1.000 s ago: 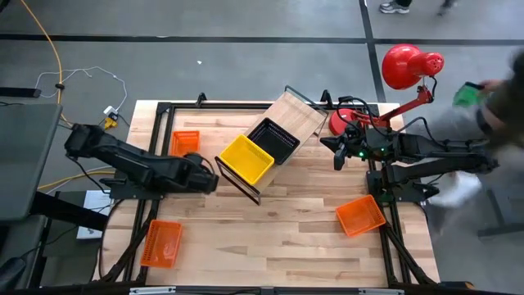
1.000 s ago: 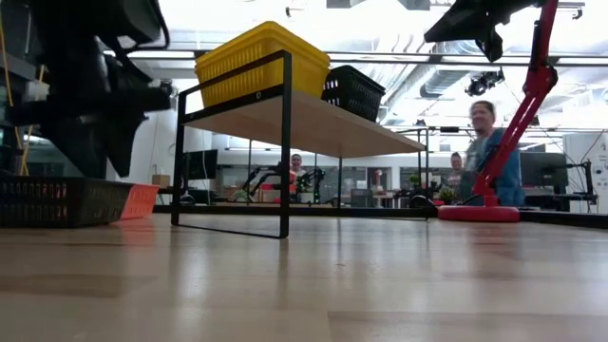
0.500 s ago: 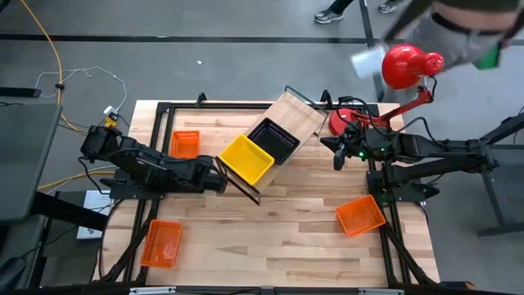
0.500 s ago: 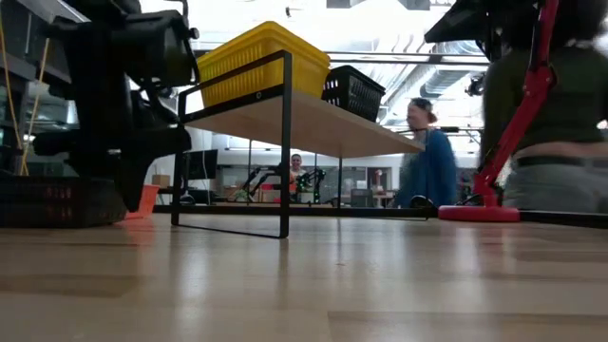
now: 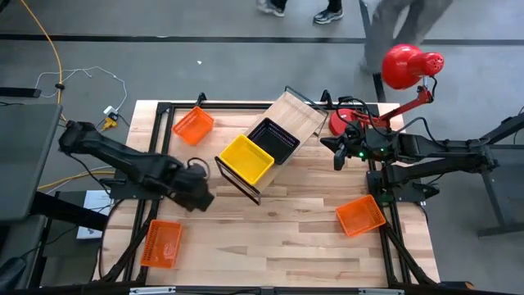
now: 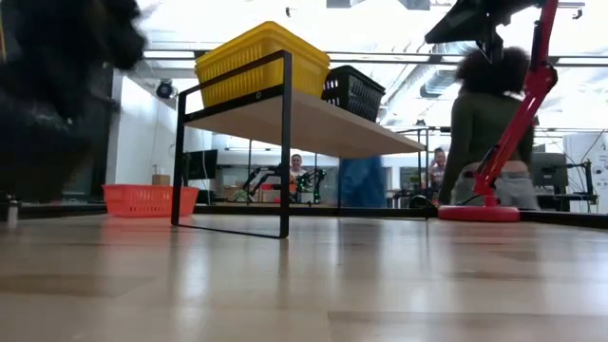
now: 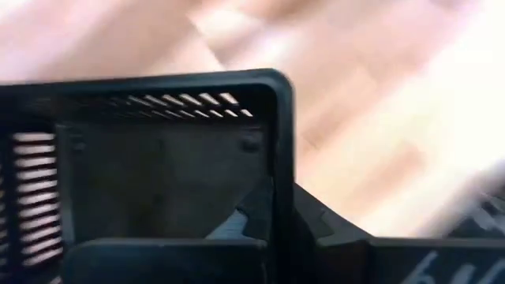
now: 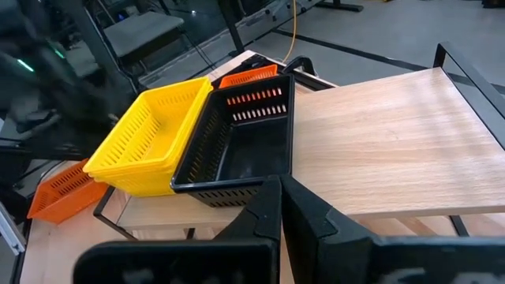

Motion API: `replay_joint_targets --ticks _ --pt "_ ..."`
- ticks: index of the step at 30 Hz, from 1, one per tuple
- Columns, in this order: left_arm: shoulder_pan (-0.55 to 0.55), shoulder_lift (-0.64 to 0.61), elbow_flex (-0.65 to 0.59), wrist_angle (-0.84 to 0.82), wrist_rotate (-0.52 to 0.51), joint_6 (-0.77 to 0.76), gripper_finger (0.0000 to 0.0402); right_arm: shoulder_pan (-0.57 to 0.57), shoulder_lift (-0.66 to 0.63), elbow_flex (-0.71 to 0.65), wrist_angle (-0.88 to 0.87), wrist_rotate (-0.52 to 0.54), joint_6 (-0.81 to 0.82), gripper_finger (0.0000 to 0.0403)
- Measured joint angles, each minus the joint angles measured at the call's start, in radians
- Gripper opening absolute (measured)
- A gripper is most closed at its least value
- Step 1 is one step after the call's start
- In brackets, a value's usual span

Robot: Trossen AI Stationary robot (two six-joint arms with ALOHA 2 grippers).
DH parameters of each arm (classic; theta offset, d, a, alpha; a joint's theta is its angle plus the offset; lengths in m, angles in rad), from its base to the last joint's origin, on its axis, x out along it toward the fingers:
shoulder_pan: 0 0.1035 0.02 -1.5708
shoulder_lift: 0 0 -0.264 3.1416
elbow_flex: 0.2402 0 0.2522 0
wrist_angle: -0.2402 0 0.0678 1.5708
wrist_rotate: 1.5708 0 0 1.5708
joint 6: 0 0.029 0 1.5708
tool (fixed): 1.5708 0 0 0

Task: Stack baskets on shelf by color
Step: Stack the black bin on top of the black bin on the shelf

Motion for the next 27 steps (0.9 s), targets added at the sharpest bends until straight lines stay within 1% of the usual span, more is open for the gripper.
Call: replay_joint_targets --ticks 2,4,6,9,12,13,16,18,20,22,27 --pt "-0.045 -0.054 0.087 -0.042 0.026 -0.01 0.0001 0.0 0.0 0.0 -0.002 0.0 0.003 0.0" --pt "-0.085 -0.088 0.193 -0.066 0.019 -0.021 0.0 0.0 0.0 0.0 -0.005 0.0 0.005 0.0" --pt "-0.111 -0.096 0.327 -0.105 -0.025 -0.021 0.0 0.0 0.0 0.0 -0.005 0.0 0.005 0.0" --pt "-0.112 -0.055 0.555 -0.218 -0.147 0.02 0.0 0.0 0.0 0.0 -0.004 0.0 0.005 0.0" --pt "-0.067 0.045 0.784 -0.328 -0.273 0.126 0.0 0.0 0.0 0.0 -0.004 0.0 0.007 0.0" --pt "-0.045 0.087 0.855 -0.367 -0.301 0.175 0.0 0.0 0.0 0.0 -0.004 0.0 0.01 0.0" --pt "0.037 0.219 1.029 -0.392 -0.354 0.341 0.0 0.0 0.0 0.0 -0.004 0.002 0.027 0.0" --pt "0.088 0.313 1.123 -0.376 -0.362 0.457 0.0 0.0 0.0 0.0 -0.004 0.003 0.027 0.0" --pt "0.131 0.401 1.197 -0.353 -0.392 0.548 0.0 0.0 0.0 0.0 -0.004 0.004 0.026 0.0" --pt "0.167 0.487 1.252 -0.313 -0.423 0.599 0.0 0.0 0.0 0.0 -0.005 0.011 0.026 0.0" --pt "0.228 0.648 1.312 -0.146 -0.414 0.615 0.0 0.0 0.0 0.0 -0.012 0.025 0.025 0.0"
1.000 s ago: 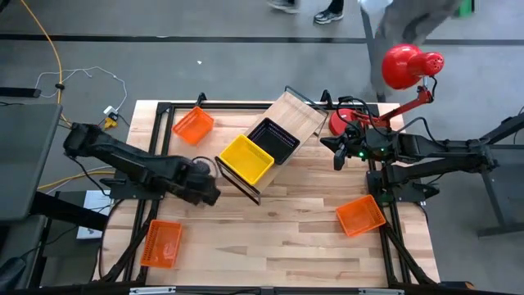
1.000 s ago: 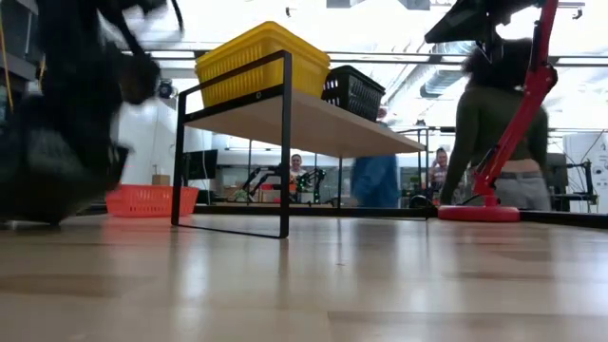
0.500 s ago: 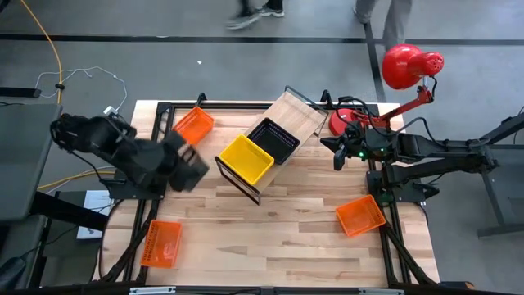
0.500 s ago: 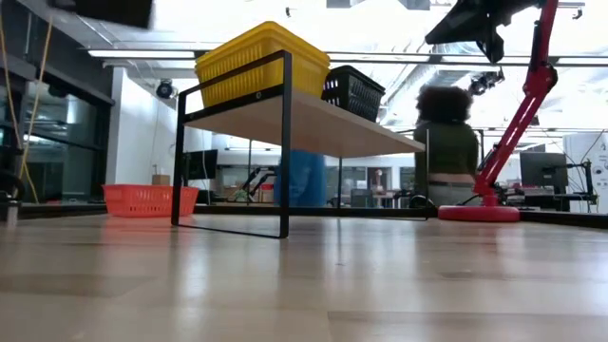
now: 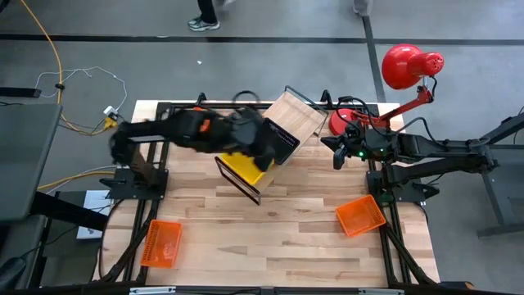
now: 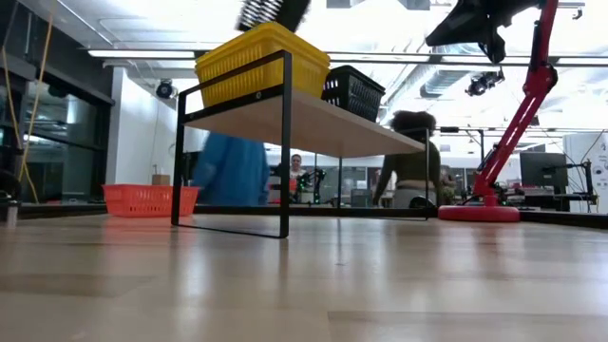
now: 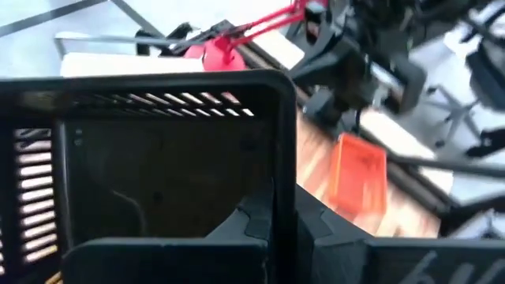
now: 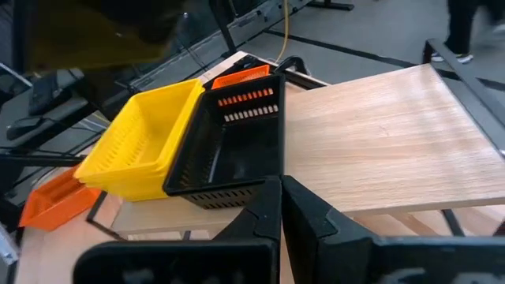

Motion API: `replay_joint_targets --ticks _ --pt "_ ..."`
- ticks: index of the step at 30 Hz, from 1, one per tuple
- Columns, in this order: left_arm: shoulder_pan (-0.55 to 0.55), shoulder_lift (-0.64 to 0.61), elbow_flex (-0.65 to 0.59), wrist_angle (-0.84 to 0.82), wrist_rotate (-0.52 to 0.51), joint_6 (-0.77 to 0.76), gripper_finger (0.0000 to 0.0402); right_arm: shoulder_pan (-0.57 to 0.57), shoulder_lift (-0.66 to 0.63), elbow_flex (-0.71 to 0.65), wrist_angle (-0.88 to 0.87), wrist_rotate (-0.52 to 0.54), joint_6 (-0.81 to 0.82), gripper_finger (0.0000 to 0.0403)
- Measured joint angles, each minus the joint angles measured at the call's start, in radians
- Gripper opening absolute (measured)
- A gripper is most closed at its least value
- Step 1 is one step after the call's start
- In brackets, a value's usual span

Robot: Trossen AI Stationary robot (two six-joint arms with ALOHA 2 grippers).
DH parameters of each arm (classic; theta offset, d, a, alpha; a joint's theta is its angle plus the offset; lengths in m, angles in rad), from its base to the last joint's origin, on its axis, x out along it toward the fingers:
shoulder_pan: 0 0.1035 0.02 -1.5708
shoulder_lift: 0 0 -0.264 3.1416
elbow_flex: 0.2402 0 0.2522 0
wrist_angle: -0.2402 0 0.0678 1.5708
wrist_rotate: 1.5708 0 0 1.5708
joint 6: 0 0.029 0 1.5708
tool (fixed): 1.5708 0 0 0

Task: Stack baskets on shelf by color
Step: Stack the black bin on top of the black bin on the shelf, then put the bottom right orange bin on the shelf

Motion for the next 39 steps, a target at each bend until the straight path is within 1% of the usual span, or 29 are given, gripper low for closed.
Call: replay_joint_targets --ticks 4,8,12,16,25,30,39 --pt "0.039 0.08 0.003 0.1 0.012 0.001 0.0 0.0 0.0 0.0 -0.008 0.044 0.001 0.0" --pt "0.074 0.144 0.003 0.094 0.026 0.001 0.0 0.0 0.0 0.0 -0.007 0.053 -0.001 0.0" --pt "0.093 0.189 0.003 0.088 0.068 0.024 0.0 0.0 0.0 0.0 -0.007 0.053 -0.001 0.0" --pt "0.092 0.22 0.003 0.076 0.074 0.035 0.0 0.0 0.0 0.0 -0.006 0.053 0.002 0.0" --pt "0.092 0.232 0.003 0.048 0.065 0.084 0.0003 0.0 0.0 0.0 -0.006 0.053 0.001 0.0" --pt "0.092 0.232 0.003 0.048 0.065 0.105 0.0031 0.0 0.0 0.0 -0.006 0.053 0.001 0.0" --pt "0.098 0.226 0.003 0.048 0.056 0.177 0.0122 0.0 0.0 0.0 -0.005 0.052 0.005 0.0"
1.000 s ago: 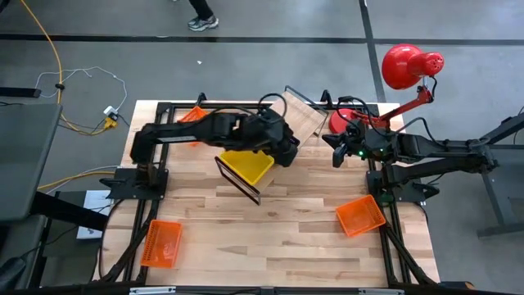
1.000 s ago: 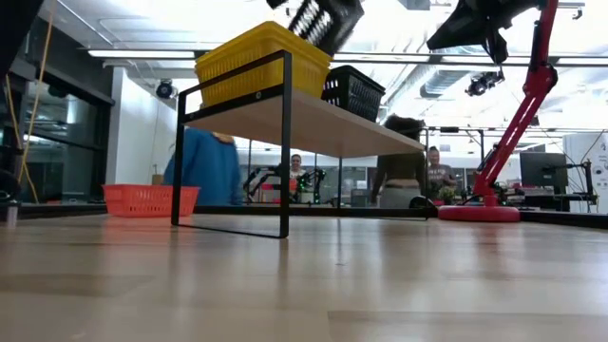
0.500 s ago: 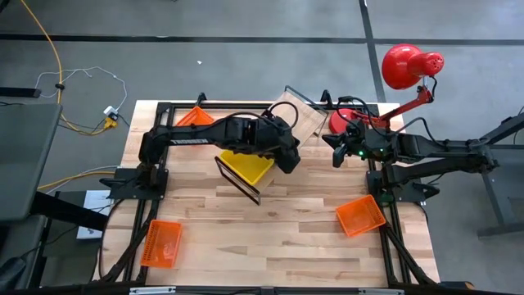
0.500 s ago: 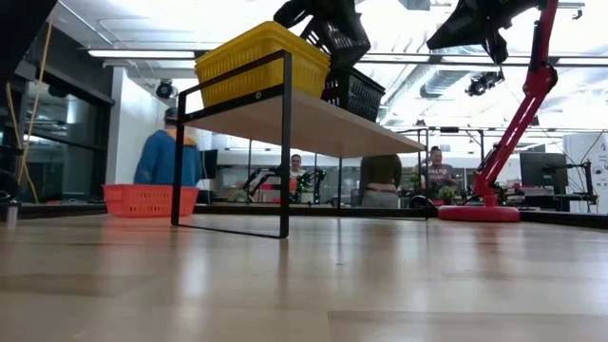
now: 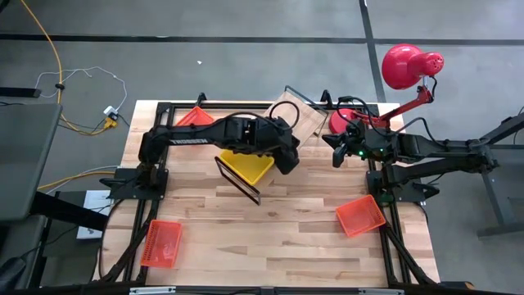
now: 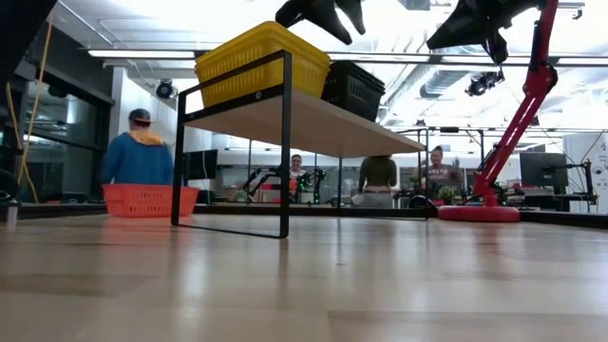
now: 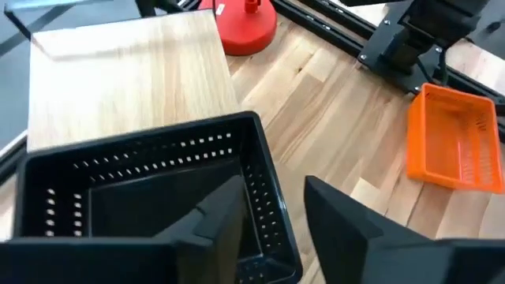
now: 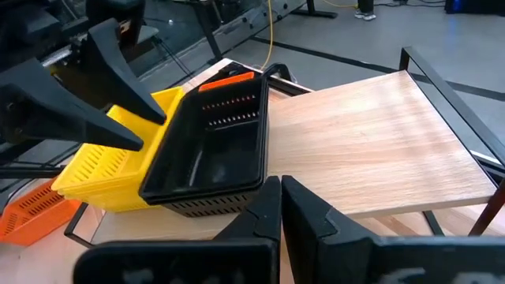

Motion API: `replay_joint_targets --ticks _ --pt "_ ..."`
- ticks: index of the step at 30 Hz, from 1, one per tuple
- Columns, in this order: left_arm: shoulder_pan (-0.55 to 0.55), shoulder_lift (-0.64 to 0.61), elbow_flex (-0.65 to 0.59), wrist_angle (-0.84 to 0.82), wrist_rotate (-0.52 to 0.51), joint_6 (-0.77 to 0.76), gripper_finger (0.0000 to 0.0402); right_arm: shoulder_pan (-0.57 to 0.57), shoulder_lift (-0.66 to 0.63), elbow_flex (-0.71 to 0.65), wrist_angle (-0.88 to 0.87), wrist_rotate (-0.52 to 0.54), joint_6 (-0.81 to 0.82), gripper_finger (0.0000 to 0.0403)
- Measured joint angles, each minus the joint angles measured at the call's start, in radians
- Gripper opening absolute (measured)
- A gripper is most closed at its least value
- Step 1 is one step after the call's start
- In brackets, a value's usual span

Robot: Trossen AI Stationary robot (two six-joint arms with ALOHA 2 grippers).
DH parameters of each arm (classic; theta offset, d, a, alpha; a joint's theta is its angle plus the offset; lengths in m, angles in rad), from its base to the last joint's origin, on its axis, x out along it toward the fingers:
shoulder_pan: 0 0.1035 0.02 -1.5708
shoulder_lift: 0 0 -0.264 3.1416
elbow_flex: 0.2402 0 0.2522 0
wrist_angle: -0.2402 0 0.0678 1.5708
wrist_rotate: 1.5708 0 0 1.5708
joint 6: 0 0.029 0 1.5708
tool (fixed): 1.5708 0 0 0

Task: Stack baskets on shelf by color
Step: Put the bottom right orange bin on the shelf

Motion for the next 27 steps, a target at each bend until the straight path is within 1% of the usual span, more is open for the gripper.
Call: replay_joint_targets --ticks 4,7,9,11,13,15,17,19,21,23,25,27 --pt "0.013 -0.053 0.0 0.002 0.047 0.049 0.0153 0.0 0.0 0.0 0.037 -0.022 0.001 0.0" --pt "0.023 -0.117 0.0 0.002 0.066 0.111 0.016 0.0 0.0 0.0 0.079 -0.036 -0.006 0.0" --pt "0.017 -0.161 0.0 0.0 0.058 0.157 0.0156 0.0 0.0 0.0 0.094 -0.037 -0.007 0.0" --pt "0.001 -0.201 0.0 0.001 0.043 0.208 0.0143 0.0 0.0 0.0 0.097 -0.037 -0.007 0.0" --pt "-0.022 -0.245 -0.014 0.005 0.006 0.251 0.0125 0.0 0.0 0.0 0.097 -0.038 -0.007 0.0" --pt "-0.053 -0.3 -0.068 0.014 -0.055 0.267 0.0107 0.0 0.0 0.0 0.097 -0.057 -0.007 0.0" --pt "-0.085 -0.37 -0.163 0.03 -0.144 0.254 0.0088 0.0 0.0 0.0 0.097 -0.086 -0.007 0.0" --pt "-0.122 -0.451 -0.296 0.084 -0.247 0.244 0.0071 0.0 0.0 0.0 0.097 -0.107 -0.008 0.0" --pt "-0.153 -0.553 -0.46 0.168 -0.292 0.224 0.0055 0.0 0.0 0.0 0.097 -0.123 -0.019 0.0" --pt "-0.177 -0.663 -0.625 0.292 -0.281 0.202 0.0038 0.0 0.0 0.0 0.097 -0.13 -0.031 0.0" --pt "-0.198 -0.781 -0.785 0.424 -0.238 0.199 0.002 0.0 0.0 0.0 0.102 -0.134 -0.033 0.0" --pt "-0.212 -0.891 -0.936 0.59 -0.194 0.205 0.0006 0.0 0.0 0.0 0.12 -0.149 -0.033 0.0"
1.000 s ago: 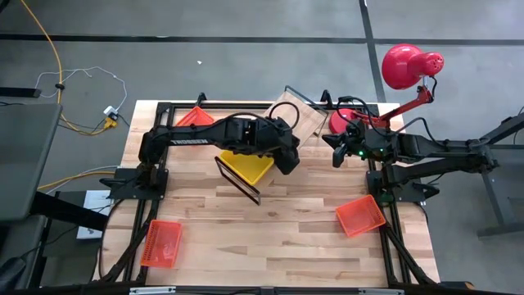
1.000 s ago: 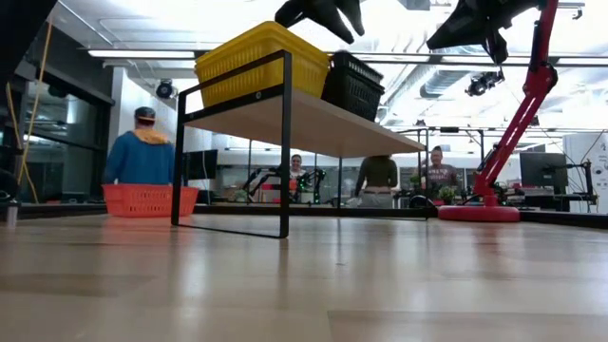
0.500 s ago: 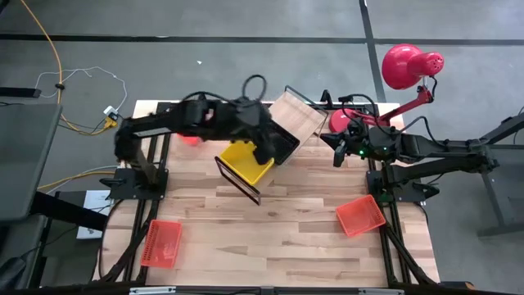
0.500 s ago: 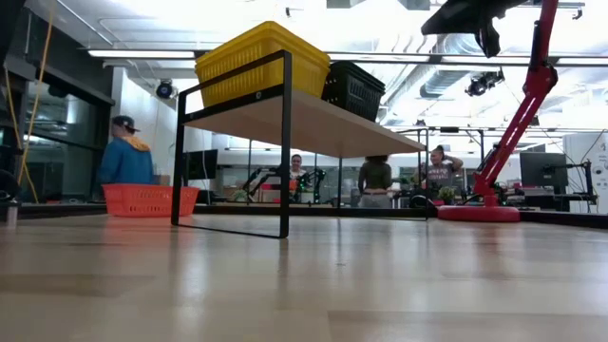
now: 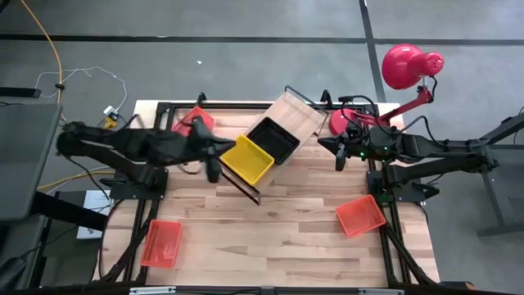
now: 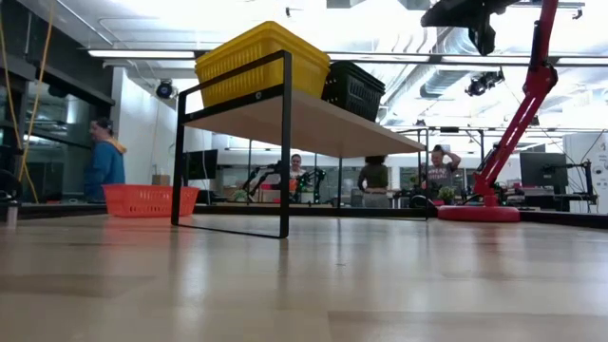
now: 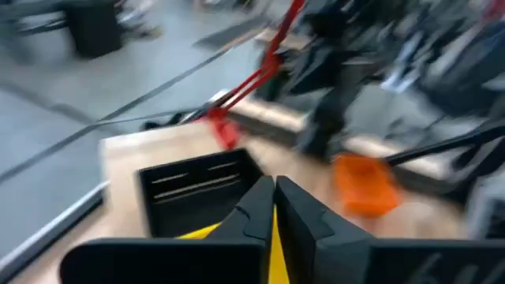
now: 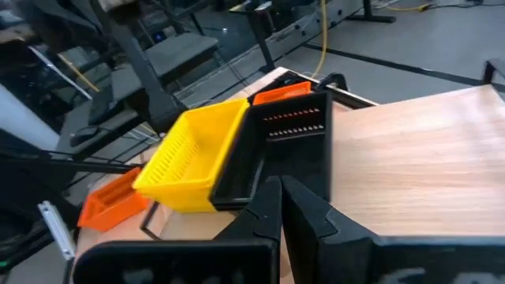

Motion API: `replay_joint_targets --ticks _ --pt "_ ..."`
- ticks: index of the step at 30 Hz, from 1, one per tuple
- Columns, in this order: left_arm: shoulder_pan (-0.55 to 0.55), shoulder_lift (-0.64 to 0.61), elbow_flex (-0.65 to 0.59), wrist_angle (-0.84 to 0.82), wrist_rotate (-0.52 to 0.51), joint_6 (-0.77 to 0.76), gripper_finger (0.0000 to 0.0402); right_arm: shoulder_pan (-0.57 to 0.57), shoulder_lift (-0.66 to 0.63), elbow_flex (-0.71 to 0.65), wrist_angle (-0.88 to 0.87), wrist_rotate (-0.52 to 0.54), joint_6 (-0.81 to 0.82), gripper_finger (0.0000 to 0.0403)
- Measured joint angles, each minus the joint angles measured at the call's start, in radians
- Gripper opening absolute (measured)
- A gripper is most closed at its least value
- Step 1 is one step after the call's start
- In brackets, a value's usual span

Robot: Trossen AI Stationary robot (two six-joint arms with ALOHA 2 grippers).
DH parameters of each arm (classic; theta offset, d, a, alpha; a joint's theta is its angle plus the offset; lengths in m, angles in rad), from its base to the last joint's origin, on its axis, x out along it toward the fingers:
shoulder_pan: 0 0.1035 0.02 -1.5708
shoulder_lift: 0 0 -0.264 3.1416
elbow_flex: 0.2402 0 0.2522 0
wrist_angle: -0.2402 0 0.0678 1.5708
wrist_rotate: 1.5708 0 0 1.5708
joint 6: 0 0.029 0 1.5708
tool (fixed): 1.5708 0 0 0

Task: Stack baskets on shelf by color
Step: Put the bottom right orange bin on the shelf

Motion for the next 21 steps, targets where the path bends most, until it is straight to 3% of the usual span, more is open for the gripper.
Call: replay_joint_targets --ticks 4,8,16,21 --pt "-0.007 -0.197 -0.24 0.183 0.093 0.049 0.0006 0.0 0.0 0.0 0.047 -0.032 0.001 0.0001" --pt "-0.007 -0.335 -0.36 0.18 0.13 0.019 0.0002 0.002 0.009 0.02 0.034 -0.103 0.081 0.0019" --pt "-0.006 -0.427 -0.388 0.083 0.133 -0.007 0.0001 0.115 0.179 0.214 -0.443 -0.334 0.28 0.0108" --pt "-0.007 -0.429 -0.388 0.08 0.133 0.009 0.0 0.247 0.303 0.228 -0.642 -0.494 0.548 0.0147"
